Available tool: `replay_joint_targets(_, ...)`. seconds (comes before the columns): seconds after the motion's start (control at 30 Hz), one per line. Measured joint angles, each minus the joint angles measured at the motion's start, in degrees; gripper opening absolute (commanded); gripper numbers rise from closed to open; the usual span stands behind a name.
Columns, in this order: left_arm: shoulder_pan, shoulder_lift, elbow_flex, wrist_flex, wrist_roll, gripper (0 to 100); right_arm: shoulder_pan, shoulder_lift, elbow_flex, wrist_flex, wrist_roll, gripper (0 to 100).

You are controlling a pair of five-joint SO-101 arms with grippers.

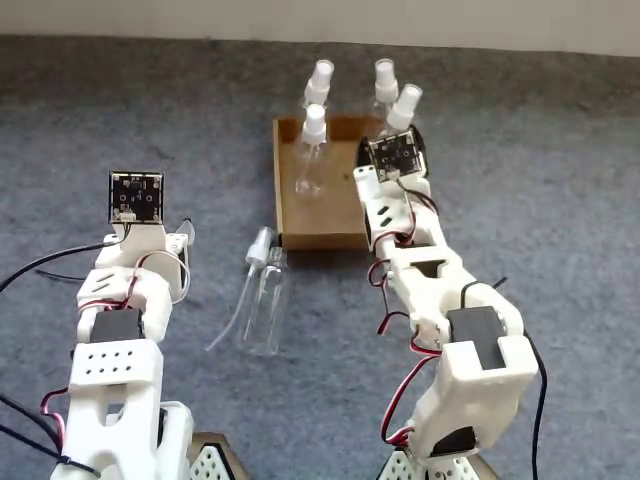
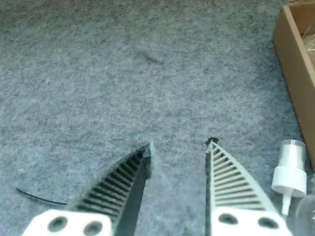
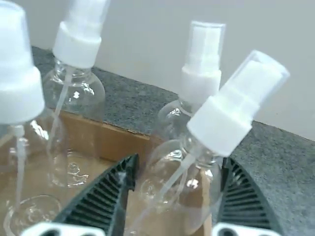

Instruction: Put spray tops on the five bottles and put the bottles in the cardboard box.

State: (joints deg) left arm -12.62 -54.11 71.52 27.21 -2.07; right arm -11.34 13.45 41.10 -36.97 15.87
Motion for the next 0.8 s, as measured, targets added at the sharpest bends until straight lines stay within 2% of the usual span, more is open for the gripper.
replay_joint_targets(0.13, 0.0, 0.0, 0.0, 0.0, 0.0, 17, 0.1, 0.0, -0.1, 0.0, 0.3, 7.2)
replay_joint_targets(0.6, 0.0, 0.0, 0.0, 0.0, 0.0, 17, 2.7, 0.0, -0.1, 0.0, 0.3, 5.3)
replay_joint_targets(0.67, 0.0, 0.0, 0.0, 0.0, 0.0, 17, 2.9, 0.0, 0.0, -1.8, 0.3, 0.9)
replay_joint_targets(0.8, 0.0, 0.0, 0.0, 0.0, 0.0, 17, 3.3, 0.1, 0.1, -7.0, 0.3, 0.5)
